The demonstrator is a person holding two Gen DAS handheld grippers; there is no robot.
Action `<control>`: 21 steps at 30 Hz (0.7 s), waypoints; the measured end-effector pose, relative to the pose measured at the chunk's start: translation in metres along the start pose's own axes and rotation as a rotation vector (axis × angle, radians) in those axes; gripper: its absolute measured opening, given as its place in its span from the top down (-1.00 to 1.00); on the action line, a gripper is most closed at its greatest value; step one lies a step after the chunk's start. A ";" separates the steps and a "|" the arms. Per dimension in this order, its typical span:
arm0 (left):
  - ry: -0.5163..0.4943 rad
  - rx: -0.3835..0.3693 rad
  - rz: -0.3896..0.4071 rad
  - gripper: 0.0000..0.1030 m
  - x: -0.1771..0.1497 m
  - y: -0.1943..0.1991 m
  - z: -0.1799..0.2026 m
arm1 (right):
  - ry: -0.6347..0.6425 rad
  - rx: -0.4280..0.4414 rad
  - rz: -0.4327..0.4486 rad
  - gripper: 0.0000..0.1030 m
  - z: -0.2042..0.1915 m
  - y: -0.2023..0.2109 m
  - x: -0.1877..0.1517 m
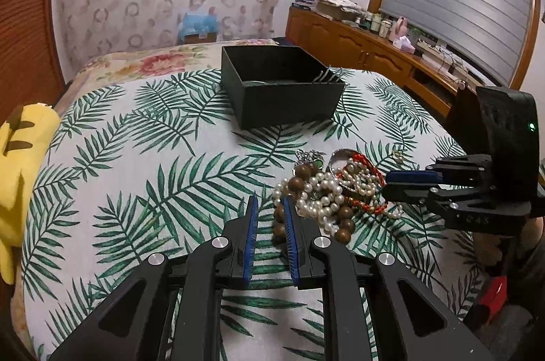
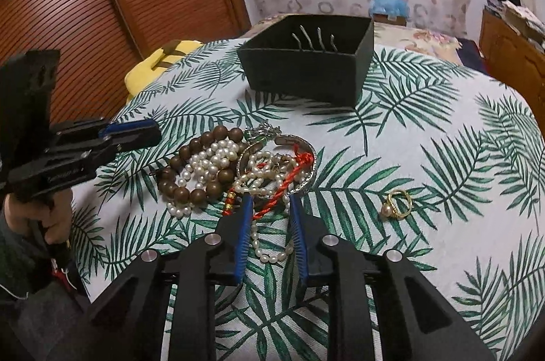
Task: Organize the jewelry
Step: 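Return the right gripper to the pile and grasp the red cord bracelet, then lift the red cord bracelet with the right gripper, pulling it free of the pile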
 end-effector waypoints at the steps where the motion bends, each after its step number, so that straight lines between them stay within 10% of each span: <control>1: -0.001 -0.001 0.001 0.74 0.000 0.000 0.001 | -0.004 0.003 -0.003 0.55 0.000 -0.001 0.000; 6: -0.006 -0.002 -0.006 0.74 -0.003 -0.003 0.003 | -0.009 0.011 -0.012 0.91 -0.004 -0.005 0.000; 21: -0.009 -0.014 -0.053 0.61 -0.008 -0.013 0.006 | 0.036 0.010 0.145 0.93 -0.005 0.047 0.032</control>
Point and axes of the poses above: each gripper's, at about its wrist camera, not at the fingertips, and y roughly against the way its jaws point, z to its right, x to its top, the point moved 5 cm from there along -y, roughly the way its jaws point, and after that the axes turned 2 degrees about x, right-handed, at the moved point
